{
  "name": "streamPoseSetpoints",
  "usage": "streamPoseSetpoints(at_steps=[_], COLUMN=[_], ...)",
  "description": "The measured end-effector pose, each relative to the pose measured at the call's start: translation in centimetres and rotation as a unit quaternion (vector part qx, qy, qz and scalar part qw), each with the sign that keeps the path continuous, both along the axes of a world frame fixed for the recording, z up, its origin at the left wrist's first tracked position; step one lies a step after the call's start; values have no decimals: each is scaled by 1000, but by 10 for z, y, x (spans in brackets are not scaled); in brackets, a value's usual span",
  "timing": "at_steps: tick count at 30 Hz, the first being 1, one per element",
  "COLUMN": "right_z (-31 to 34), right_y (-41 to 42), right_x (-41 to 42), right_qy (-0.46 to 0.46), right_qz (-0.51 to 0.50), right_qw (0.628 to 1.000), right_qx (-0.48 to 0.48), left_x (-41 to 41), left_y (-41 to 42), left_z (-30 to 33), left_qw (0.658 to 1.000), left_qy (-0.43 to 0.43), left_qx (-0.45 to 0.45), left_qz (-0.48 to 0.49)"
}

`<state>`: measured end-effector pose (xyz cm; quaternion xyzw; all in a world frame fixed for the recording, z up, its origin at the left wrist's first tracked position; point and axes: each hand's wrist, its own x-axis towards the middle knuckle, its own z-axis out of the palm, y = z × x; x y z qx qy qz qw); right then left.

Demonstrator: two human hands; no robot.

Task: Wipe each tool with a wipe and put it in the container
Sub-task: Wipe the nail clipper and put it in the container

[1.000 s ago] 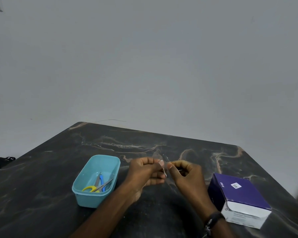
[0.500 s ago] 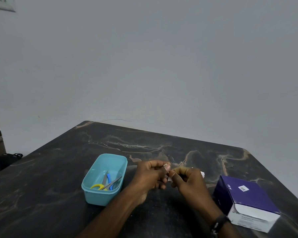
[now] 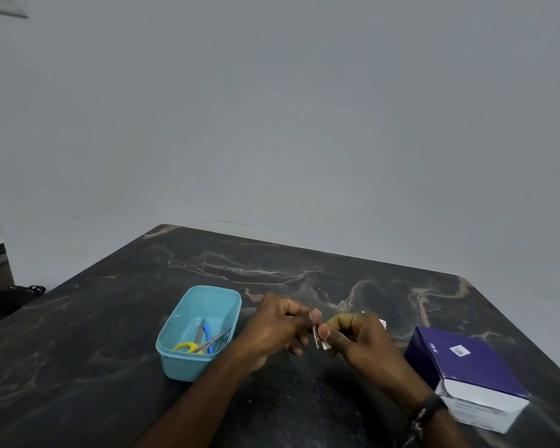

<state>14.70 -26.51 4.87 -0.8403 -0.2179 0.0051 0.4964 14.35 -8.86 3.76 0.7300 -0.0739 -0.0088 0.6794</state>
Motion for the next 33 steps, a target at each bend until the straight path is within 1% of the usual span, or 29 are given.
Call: streamPoseSetpoints(at_steps=[3, 6, 8, 11, 18, 23, 26, 30, 33], right_z=[1, 4, 5, 5, 2, 5, 6, 8, 7], right_y=[-4, -11, -13, -13, -10, -10, -12, -9, -6], right_x=[3, 4, 3, 4, 5, 5, 5, 3, 1], right_qy=[18, 58, 87, 96, 82, 41, 42, 62, 74], right_qz=[-4, -8, -19, -35, -80, -142, -167, -156, -144], right_qw=[1000, 998, 994, 992, 986, 972, 963, 958, 955], right_qx=[0, 34, 61, 79, 121, 184, 207, 234, 248], left_x=[-2, -6, -8, -10, -12, -11, -11, -10, -11], left_y=[5, 3, -2, -7, -9, -15, -16, -18, -19], left_z=[2, 1, 0, -1, -1, 0, 1, 0, -3], left_qw=[998, 990, 986, 985, 988, 995, 997, 998, 998], left_qy=[32, 79, 89, 84, 58, 33, 18, 1, -16], left_qx=[-9, 0, 16, 37, 37, -13, -39, -55, -47], left_qz=[-57, -120, -138, -148, -141, -91, -62, -36, -32])
